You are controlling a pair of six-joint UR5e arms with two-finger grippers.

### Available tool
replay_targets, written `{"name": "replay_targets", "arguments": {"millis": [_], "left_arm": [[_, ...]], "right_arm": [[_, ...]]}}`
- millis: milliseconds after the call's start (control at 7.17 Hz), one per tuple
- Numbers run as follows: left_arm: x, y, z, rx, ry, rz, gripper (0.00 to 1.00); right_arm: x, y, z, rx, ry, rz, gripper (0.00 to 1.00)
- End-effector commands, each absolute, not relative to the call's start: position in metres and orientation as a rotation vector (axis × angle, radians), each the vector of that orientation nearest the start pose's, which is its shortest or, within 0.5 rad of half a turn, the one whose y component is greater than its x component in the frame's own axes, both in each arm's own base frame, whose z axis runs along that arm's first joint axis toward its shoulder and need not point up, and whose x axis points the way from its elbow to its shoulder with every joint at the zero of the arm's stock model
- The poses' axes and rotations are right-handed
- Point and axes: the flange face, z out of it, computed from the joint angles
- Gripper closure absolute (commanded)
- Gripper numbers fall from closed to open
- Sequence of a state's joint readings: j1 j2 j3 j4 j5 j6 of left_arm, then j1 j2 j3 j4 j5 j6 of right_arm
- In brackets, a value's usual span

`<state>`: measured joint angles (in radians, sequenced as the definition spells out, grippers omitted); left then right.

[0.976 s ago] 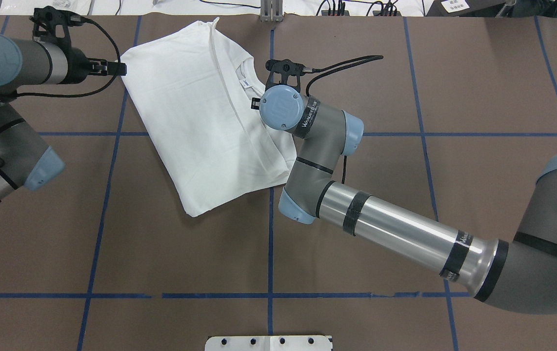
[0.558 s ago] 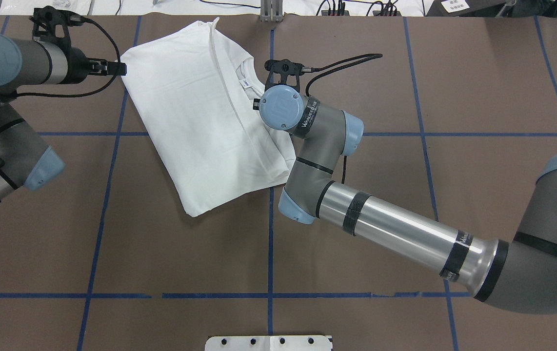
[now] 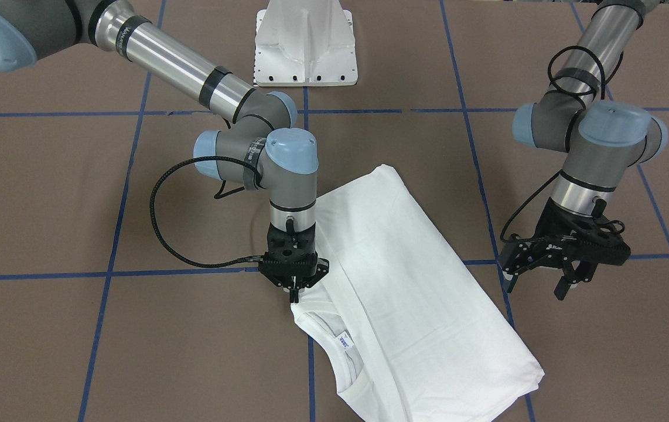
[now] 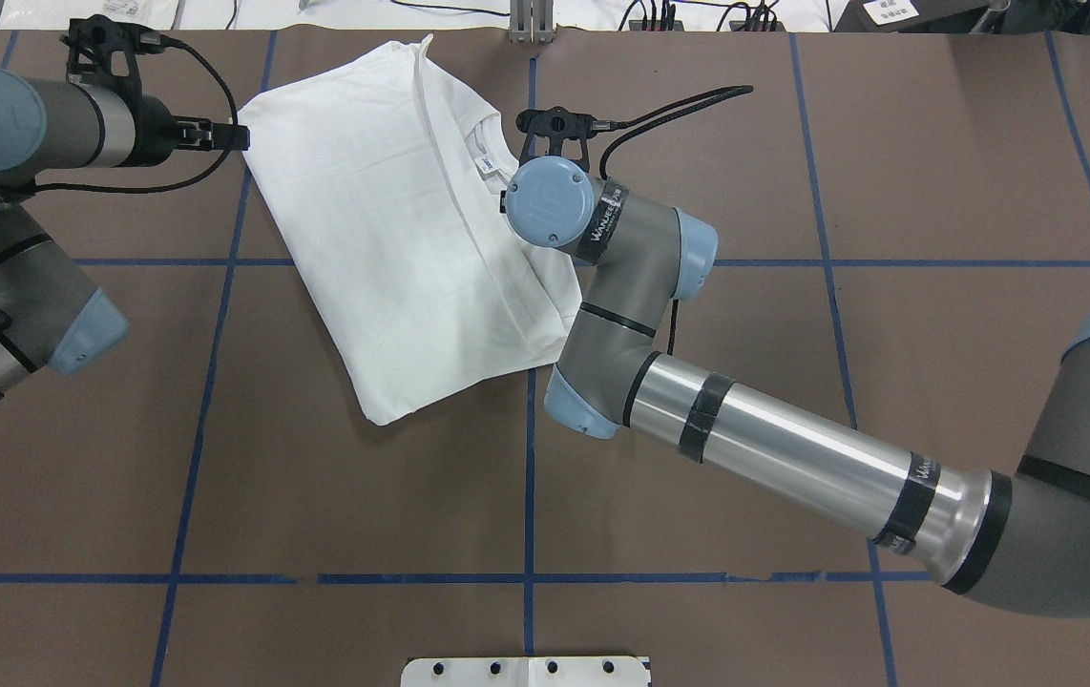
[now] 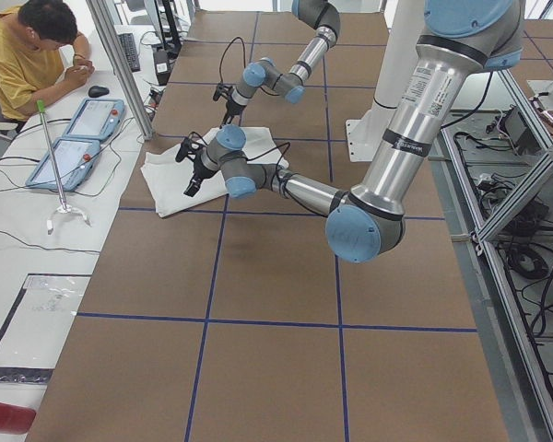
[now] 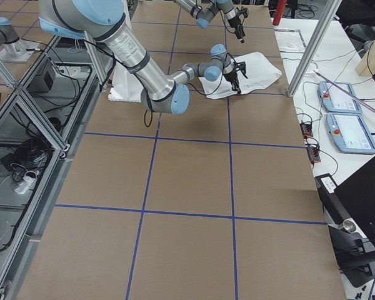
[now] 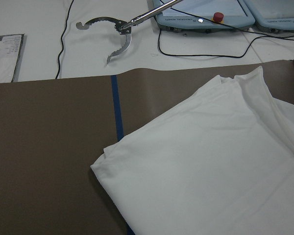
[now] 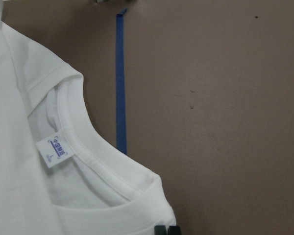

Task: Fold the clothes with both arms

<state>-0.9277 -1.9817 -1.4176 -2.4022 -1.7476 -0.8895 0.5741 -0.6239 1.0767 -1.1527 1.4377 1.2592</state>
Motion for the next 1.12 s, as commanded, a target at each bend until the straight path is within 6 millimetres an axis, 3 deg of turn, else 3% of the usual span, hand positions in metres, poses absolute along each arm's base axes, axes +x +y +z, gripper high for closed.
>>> {"name": "replay_targets", "arguments": {"millis": [0, 139, 418, 558, 976], "left_arm": [[0.317, -0.615, 0.408, 0.672, 0.87, -0.123, 0.0], [0.317, -0.615, 0.408, 0.672, 0.87, -0.123, 0.0], [0.319, -0.614, 0.409, 0.67, 0.87, -0.119, 0.0], [0.32, -0.613, 0.409, 0.67, 0.87, -0.118, 0.0], [0.322, -0.612, 0.407, 0.671, 0.875, -0.117, 0.0]], "right_arm": [[-0.589, -0.526, 0.248, 0.481, -0.755, 0.277, 1.0], [-0.58, -0.493, 0.26, 0.478, -0.777, 0.262, 1.0], [-0.561, -0.406, 0.252, 0.484, -0.774, 0.197, 1.0], [-0.547, -0.378, 0.258, 0.477, -0.767, 0.195, 1.0], [-0.544, -0.37, 0.284, 0.474, -0.729, 0.176, 1.0]]}}
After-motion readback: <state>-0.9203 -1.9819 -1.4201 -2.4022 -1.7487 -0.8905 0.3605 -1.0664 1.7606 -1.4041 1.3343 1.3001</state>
